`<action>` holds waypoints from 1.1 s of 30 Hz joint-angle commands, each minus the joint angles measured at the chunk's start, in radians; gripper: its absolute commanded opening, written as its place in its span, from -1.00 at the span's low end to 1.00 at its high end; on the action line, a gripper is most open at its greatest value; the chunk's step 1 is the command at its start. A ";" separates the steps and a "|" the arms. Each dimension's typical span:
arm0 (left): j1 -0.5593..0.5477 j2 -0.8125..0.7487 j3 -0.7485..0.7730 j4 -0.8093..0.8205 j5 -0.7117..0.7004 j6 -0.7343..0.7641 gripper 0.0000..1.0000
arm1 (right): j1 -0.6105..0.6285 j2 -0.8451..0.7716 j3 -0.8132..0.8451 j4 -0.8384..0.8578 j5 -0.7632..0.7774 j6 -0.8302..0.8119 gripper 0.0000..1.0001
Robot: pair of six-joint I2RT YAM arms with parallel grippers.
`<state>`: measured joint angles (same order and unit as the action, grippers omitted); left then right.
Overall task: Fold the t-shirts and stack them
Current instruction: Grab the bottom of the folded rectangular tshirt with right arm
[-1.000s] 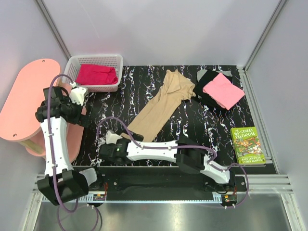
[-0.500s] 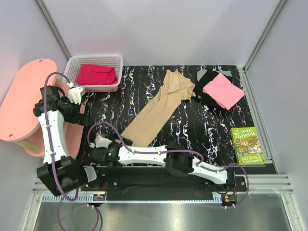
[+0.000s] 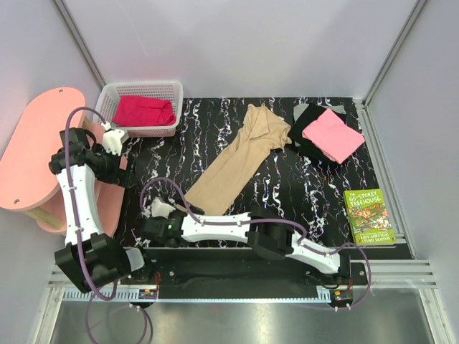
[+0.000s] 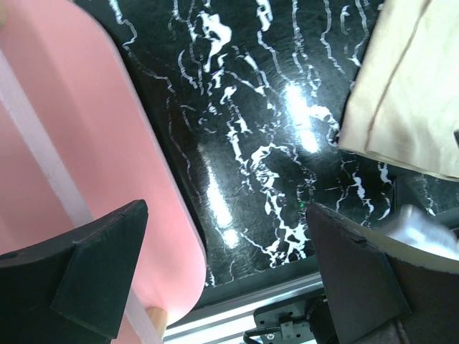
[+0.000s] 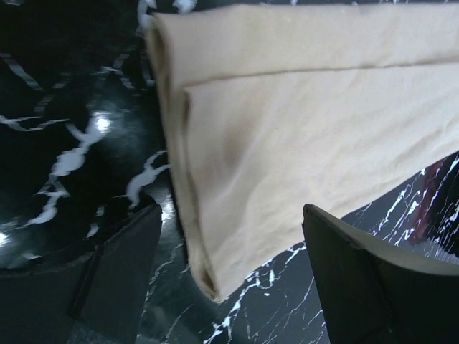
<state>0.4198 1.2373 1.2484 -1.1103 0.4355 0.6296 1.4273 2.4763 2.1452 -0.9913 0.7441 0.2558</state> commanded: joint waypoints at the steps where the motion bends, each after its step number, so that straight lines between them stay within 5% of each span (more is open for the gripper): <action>1: -0.003 -0.021 0.025 -0.022 0.089 0.021 0.98 | -0.065 -0.036 -0.129 0.051 -0.057 0.053 0.75; 15: -0.124 0.018 0.100 -0.052 0.100 -0.021 0.98 | -0.073 0.027 -0.108 0.112 -0.201 0.049 0.65; 21: -0.131 0.024 0.091 -0.039 0.088 -0.027 0.98 | -0.068 0.036 -0.154 0.152 -0.317 0.065 0.26; 28: -0.139 0.022 0.091 -0.028 0.086 -0.024 0.98 | -0.068 0.033 -0.206 0.186 -0.365 0.086 0.04; 33: -0.142 0.014 0.091 -0.026 0.091 -0.025 0.98 | -0.079 0.026 -0.237 0.212 -0.408 0.111 -0.43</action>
<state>0.2825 1.2610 1.3136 -1.1584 0.5018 0.6090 1.3521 2.4096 1.9995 -0.7998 0.5529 0.2974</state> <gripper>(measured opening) 0.987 0.345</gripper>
